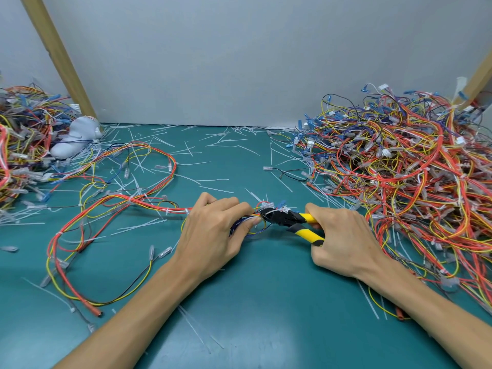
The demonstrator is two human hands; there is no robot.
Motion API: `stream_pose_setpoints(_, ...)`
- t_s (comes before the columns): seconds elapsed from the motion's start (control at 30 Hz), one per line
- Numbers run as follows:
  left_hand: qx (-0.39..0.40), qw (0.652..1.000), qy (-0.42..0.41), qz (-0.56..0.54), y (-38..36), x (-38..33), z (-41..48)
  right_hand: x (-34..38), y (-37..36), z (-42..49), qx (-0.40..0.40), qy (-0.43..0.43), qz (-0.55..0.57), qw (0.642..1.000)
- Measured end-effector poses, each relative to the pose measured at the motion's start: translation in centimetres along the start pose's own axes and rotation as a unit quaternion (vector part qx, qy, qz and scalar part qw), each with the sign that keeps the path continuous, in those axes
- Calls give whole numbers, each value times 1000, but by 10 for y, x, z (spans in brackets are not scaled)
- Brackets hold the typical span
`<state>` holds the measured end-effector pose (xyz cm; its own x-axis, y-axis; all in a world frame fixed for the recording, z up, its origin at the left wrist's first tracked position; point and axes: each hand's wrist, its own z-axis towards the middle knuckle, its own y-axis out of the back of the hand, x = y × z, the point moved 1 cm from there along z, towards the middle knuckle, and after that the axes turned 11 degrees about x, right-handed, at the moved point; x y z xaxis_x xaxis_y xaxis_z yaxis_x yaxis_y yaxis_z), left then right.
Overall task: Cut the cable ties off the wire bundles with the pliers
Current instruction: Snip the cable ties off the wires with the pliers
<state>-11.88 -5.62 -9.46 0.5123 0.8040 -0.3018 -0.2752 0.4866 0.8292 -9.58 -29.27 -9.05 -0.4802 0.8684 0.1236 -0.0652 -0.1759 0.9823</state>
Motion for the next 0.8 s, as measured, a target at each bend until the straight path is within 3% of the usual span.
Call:
stream_pose_setpoints(0.57, -1, 1000, 2, 0, -2, 1, 0, -1, -1, 0, 1, -9, 0, 1000)
stream_pose_setpoints(0.8, 29, 998, 45, -13, -4, 4, 0, -2, 1, 1, -19, -42, 55, 997)
